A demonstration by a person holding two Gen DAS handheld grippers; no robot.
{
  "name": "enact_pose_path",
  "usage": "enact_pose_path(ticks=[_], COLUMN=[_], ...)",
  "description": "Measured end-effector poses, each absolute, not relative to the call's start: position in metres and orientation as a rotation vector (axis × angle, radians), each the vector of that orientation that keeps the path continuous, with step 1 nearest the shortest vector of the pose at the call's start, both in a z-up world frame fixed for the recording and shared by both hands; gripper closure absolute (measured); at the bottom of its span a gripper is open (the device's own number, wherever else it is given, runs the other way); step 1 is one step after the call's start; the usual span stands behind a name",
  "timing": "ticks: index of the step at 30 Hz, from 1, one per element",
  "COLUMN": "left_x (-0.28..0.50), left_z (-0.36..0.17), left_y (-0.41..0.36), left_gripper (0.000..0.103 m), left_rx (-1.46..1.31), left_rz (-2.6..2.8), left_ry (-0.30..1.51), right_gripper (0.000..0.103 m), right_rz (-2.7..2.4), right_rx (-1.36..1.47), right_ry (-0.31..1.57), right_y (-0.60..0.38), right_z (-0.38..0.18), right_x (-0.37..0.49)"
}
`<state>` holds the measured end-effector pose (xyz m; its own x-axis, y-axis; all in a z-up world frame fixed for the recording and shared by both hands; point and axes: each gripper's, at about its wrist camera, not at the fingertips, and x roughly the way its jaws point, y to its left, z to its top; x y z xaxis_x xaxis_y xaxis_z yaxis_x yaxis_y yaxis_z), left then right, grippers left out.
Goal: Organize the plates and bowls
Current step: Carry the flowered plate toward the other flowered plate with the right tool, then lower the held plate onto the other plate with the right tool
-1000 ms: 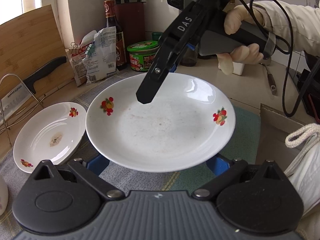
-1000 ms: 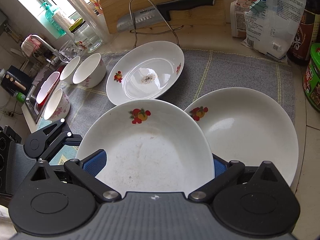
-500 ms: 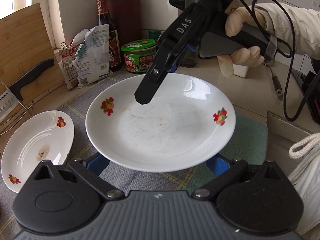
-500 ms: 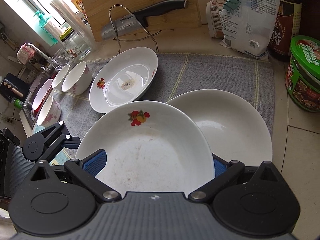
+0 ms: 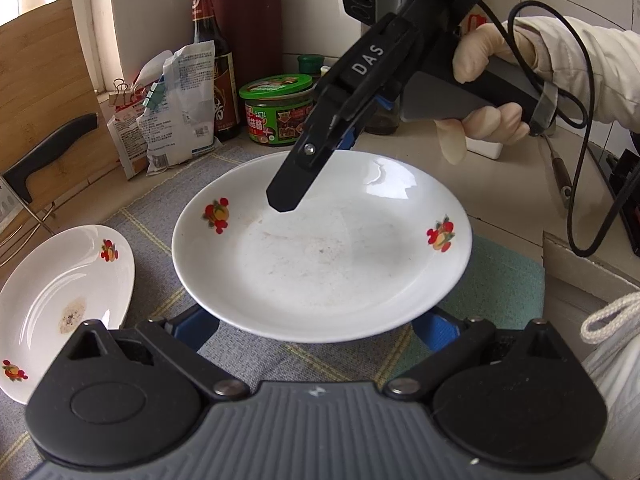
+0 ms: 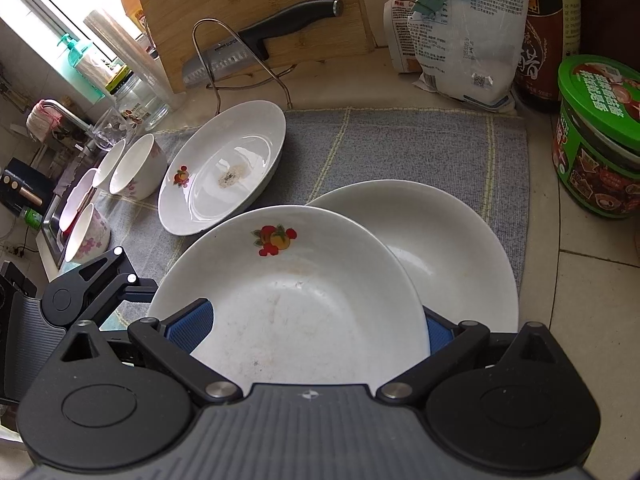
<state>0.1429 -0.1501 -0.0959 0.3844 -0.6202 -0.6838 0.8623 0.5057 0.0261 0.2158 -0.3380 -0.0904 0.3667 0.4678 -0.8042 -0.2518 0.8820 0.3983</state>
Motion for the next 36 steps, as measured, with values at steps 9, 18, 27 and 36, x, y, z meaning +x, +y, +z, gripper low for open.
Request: enact_pose_path(ticks=[9,18,27,36], left_x=[0.148,0.152,0.157,0.165], left_z=[-0.098,-0.1,-0.103,-0.108], left_y=[-0.153,-0.155,-0.157,-0.159], left_gripper=[0.002,0.002,0.002,0.002], left_rx=[0.412,0.416,0.439,0.461], left_rz=[-0.973,-0.973,-0.975,-0.985], left_ry=[0.678,0.676,0.674,0.668], right_gripper=[0.0,0.0,0.0,0.0], right_rz=[0.453,0.438,0.427,0.403], right_rx=[0.232,0.217,0.226,0.233], right_ry=[1.104,1.112,1.109,1.108], right_y=[-0.342,-0.341,-0.345,-0.35], right_z=[-0.098,-0.104,-0.106,-0.106], right_x=[0.221,0.223,0.221,0.217])
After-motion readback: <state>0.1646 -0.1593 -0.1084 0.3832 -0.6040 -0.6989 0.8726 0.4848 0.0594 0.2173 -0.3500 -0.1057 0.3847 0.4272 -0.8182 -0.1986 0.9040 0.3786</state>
